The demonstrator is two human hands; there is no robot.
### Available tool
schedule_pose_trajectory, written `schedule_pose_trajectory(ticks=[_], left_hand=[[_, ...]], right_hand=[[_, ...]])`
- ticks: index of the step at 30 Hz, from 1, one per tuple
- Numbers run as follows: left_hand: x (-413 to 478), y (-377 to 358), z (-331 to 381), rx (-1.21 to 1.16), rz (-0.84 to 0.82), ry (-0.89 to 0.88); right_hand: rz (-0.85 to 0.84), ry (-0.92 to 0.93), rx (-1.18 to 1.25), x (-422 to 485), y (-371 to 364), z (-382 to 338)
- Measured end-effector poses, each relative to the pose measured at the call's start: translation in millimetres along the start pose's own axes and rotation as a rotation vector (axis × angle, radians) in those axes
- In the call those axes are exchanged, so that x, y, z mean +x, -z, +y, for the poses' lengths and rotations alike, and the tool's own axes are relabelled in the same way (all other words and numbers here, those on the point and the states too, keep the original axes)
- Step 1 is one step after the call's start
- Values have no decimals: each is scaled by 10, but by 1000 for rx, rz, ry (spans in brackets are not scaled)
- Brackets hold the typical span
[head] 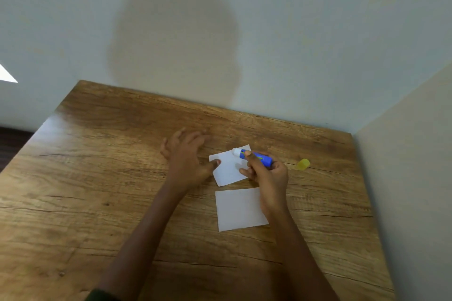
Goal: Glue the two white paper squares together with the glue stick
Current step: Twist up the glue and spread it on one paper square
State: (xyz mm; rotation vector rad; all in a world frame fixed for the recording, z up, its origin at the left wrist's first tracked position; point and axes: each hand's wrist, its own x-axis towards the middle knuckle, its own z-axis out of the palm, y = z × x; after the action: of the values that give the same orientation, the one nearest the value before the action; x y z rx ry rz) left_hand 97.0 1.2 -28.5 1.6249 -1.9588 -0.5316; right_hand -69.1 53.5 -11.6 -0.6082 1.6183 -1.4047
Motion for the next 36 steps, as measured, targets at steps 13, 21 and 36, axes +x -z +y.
schedule_pose_trajectory(ticks=[13, 21, 36], left_hand=[[-31, -196, -66, -20, -40, -15], [-31, -229, -87, -34, -35, -23], [-37, -193, -33, -57, -48, 1]], right_hand=[[-122, 244, -357, 163, -307, 85], [-105, 387, -483, 159, -374, 110], [-125, 513, -610, 127, -385, 98]])
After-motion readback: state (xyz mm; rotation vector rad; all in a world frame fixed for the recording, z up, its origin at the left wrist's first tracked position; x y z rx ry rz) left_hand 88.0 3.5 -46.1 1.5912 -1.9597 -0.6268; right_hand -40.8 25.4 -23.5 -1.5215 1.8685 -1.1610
